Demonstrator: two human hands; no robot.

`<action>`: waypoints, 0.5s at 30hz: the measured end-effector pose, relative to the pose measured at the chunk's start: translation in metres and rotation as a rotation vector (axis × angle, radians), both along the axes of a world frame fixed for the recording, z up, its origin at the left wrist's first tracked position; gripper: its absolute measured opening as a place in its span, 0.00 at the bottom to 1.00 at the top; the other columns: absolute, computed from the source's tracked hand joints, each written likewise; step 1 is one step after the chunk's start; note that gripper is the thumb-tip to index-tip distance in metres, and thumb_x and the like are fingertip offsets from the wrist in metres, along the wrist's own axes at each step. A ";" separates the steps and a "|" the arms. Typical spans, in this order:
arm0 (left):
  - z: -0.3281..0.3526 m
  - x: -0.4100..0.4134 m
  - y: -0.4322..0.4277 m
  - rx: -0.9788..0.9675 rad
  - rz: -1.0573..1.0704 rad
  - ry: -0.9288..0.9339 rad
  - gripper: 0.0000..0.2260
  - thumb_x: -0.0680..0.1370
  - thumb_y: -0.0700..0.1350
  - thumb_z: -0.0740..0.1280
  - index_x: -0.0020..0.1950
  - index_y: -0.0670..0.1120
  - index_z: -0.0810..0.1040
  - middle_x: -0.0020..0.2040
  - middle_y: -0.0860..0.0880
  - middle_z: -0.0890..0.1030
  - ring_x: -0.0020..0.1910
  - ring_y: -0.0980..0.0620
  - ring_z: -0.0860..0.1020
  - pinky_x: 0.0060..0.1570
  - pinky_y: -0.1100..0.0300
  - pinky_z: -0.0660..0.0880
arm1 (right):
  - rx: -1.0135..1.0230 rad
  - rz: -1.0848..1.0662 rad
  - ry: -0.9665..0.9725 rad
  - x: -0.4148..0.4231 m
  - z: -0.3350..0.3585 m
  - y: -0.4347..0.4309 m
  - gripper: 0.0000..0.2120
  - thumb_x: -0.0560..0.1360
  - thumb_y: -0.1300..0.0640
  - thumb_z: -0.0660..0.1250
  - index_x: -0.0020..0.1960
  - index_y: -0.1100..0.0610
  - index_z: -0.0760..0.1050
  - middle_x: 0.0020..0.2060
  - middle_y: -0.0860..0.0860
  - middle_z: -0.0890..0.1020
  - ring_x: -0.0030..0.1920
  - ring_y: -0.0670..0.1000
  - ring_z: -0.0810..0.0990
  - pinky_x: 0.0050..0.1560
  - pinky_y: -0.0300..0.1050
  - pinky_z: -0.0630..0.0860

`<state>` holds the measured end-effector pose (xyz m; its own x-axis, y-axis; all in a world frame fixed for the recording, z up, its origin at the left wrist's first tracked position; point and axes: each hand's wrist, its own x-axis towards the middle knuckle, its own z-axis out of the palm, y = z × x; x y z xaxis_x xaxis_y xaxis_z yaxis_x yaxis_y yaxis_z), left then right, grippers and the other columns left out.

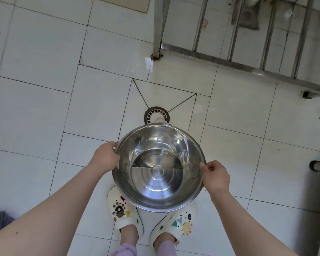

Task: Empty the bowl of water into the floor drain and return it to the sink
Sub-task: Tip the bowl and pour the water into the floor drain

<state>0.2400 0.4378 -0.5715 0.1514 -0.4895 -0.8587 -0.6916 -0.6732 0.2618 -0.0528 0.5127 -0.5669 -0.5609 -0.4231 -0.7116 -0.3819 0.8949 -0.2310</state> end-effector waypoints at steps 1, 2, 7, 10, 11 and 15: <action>0.000 0.000 0.000 0.004 0.003 0.003 0.17 0.74 0.38 0.63 0.62 0.45 0.76 0.50 0.44 0.83 0.49 0.42 0.79 0.45 0.54 0.77 | 0.001 0.001 0.000 0.000 0.000 0.000 0.12 0.77 0.53 0.65 0.39 0.59 0.71 0.33 0.51 0.78 0.43 0.63 0.82 0.46 0.50 0.76; 0.000 0.000 -0.001 0.007 0.006 0.005 0.17 0.74 0.38 0.63 0.62 0.45 0.76 0.50 0.44 0.83 0.49 0.42 0.79 0.44 0.55 0.77 | 0.001 0.003 0.001 0.000 0.001 0.000 0.12 0.78 0.53 0.65 0.39 0.59 0.71 0.33 0.51 0.78 0.43 0.63 0.82 0.47 0.50 0.76; 0.002 -0.002 -0.001 0.012 0.005 0.010 0.17 0.74 0.38 0.62 0.62 0.46 0.76 0.50 0.44 0.83 0.50 0.41 0.79 0.42 0.55 0.77 | 0.005 -0.001 -0.002 0.000 0.004 -0.001 0.11 0.78 0.53 0.65 0.42 0.61 0.73 0.34 0.51 0.78 0.43 0.63 0.82 0.49 0.53 0.78; 0.003 -0.001 -0.002 0.013 0.005 0.009 0.17 0.74 0.38 0.63 0.63 0.45 0.76 0.50 0.44 0.82 0.50 0.42 0.78 0.39 0.58 0.76 | 0.005 -0.002 -0.003 0.001 0.007 -0.004 0.12 0.78 0.53 0.65 0.44 0.63 0.75 0.34 0.52 0.78 0.43 0.63 0.82 0.49 0.54 0.79; 0.003 -0.001 -0.003 0.015 0.004 0.008 0.17 0.74 0.38 0.63 0.63 0.46 0.76 0.50 0.44 0.82 0.50 0.42 0.78 0.39 0.58 0.75 | 0.004 -0.001 -0.002 0.002 0.008 -0.005 0.12 0.78 0.53 0.65 0.44 0.63 0.75 0.34 0.52 0.79 0.43 0.63 0.82 0.49 0.55 0.79; 0.005 -0.001 -0.007 0.001 -0.019 -0.008 0.16 0.74 0.38 0.63 0.62 0.45 0.76 0.50 0.43 0.82 0.52 0.41 0.78 0.48 0.55 0.75 | 0.005 -0.007 -0.004 0.004 0.010 -0.008 0.12 0.78 0.53 0.65 0.44 0.63 0.75 0.34 0.52 0.78 0.43 0.63 0.82 0.49 0.54 0.79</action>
<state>0.2394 0.4310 -0.5660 0.1491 -0.4916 -0.8580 -0.7067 -0.6599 0.2553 -0.0491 0.5045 -0.5573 -0.5612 -0.4154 -0.7158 -0.3748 0.8987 -0.2277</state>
